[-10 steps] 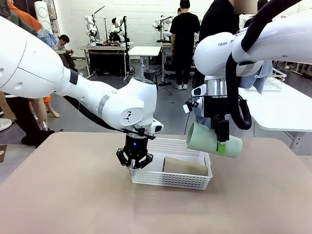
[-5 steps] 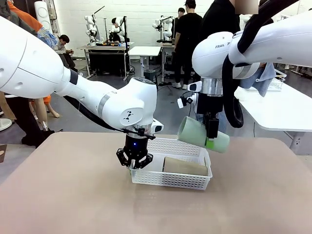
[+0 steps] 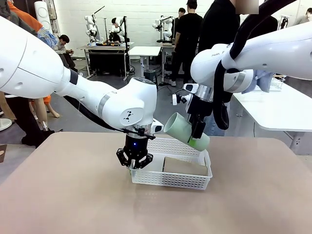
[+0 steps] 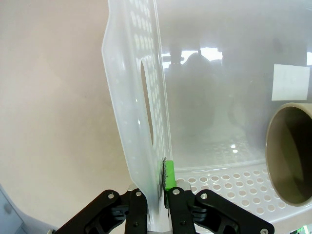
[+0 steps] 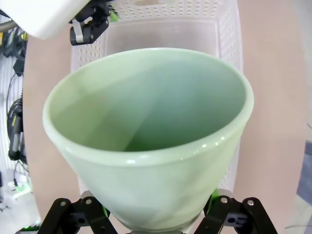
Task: Clean and organize the cups into the basket.
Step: Pick up the Reusable plastic cup from the right side of the table and stack it inside the Organizing basket in the center of the table.
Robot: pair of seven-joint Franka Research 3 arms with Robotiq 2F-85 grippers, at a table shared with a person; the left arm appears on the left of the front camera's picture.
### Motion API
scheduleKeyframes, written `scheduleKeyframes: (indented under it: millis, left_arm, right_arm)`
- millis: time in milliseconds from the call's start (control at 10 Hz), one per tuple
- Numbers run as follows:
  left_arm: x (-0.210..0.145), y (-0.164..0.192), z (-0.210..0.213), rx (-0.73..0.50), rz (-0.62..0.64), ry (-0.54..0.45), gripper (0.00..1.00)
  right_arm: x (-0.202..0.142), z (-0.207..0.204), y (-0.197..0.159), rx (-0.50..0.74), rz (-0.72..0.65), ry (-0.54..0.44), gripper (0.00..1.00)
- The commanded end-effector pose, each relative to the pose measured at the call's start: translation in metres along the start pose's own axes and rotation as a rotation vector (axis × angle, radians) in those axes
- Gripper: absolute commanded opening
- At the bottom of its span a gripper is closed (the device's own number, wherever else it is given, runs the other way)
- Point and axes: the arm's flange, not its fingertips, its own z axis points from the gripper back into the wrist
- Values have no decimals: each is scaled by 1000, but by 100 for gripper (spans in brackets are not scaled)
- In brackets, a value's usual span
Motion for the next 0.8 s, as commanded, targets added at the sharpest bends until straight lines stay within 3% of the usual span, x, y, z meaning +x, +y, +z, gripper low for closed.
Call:
scheduleKeyframes:
  millis: [0,700]
  left_arm:
    - [-3,-2,-5,9,-9,7,0]
    - [-3,-2,-5,9,-9,7,0]
  right_arm:
    - [-2,-11,-9,1,31,-37,82]
    - [-8,-55,-31,61,32,1,82]
